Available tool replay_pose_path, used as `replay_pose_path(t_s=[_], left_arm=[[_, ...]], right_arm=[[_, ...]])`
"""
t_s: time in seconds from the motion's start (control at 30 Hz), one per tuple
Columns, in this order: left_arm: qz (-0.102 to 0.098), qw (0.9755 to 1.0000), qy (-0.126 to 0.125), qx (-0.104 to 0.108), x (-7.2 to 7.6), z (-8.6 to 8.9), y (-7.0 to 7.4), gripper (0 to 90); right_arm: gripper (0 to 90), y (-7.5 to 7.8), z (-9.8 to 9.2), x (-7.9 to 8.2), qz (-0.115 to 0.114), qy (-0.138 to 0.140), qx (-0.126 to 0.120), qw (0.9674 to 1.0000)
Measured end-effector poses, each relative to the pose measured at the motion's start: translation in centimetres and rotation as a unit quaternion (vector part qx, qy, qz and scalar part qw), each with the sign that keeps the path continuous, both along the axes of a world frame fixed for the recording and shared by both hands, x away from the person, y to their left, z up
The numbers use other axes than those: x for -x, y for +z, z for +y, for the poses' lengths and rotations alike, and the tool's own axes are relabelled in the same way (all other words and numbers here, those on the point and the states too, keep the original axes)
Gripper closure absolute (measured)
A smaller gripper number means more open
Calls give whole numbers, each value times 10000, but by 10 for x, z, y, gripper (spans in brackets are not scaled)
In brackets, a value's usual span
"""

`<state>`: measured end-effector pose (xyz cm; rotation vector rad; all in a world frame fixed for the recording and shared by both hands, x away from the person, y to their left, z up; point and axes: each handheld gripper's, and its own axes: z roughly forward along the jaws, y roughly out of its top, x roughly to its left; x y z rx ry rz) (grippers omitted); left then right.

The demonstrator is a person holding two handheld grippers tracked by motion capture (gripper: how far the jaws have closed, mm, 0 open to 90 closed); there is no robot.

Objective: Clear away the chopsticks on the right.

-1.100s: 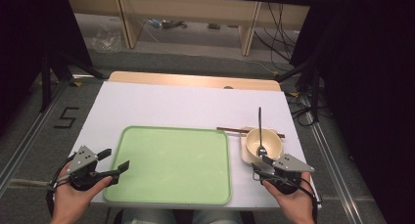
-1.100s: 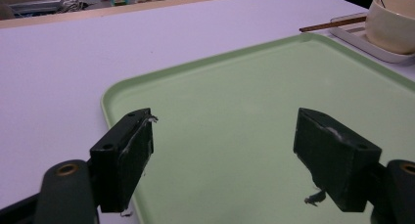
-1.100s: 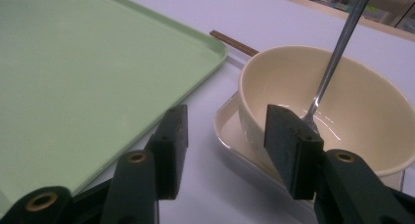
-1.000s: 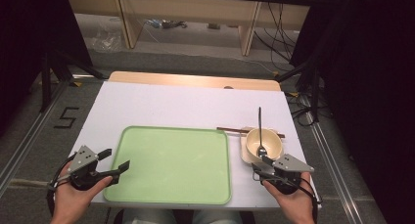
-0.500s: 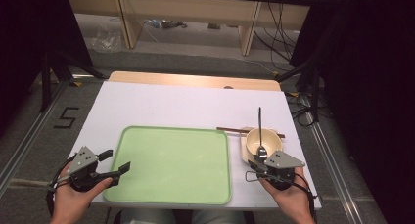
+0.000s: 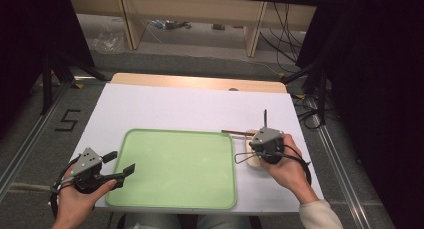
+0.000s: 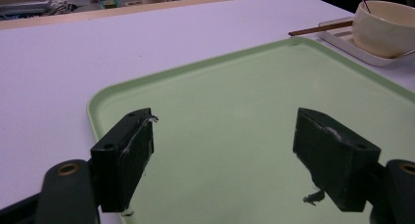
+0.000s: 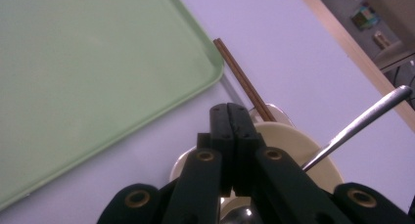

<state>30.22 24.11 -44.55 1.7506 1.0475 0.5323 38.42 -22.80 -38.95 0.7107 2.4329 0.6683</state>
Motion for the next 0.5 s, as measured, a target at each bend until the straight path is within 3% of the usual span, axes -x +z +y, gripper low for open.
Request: replay_pose_path(t_s=[0.03,0.07,0.17,0.2,0.5], left_arm=[[8,10000,10,-12,0,0,0,229],[16,10000,20,-15,1,0,0,229],[17,10000,15,-8,1,0,0,229],[18,10000,32,-5,1,1,-1,229],[53,10000,73,-9,3,3,-1,239]], right_arm=[[900,2,2,-5,28,13,44,10000],[900,4,6,-18,150,202,197,9995],[900,7,11,-29,230,184,295,9991],[900,9,16,-41,251,280,406,9985],[900,12,32,-76,561,143,515,9970]])
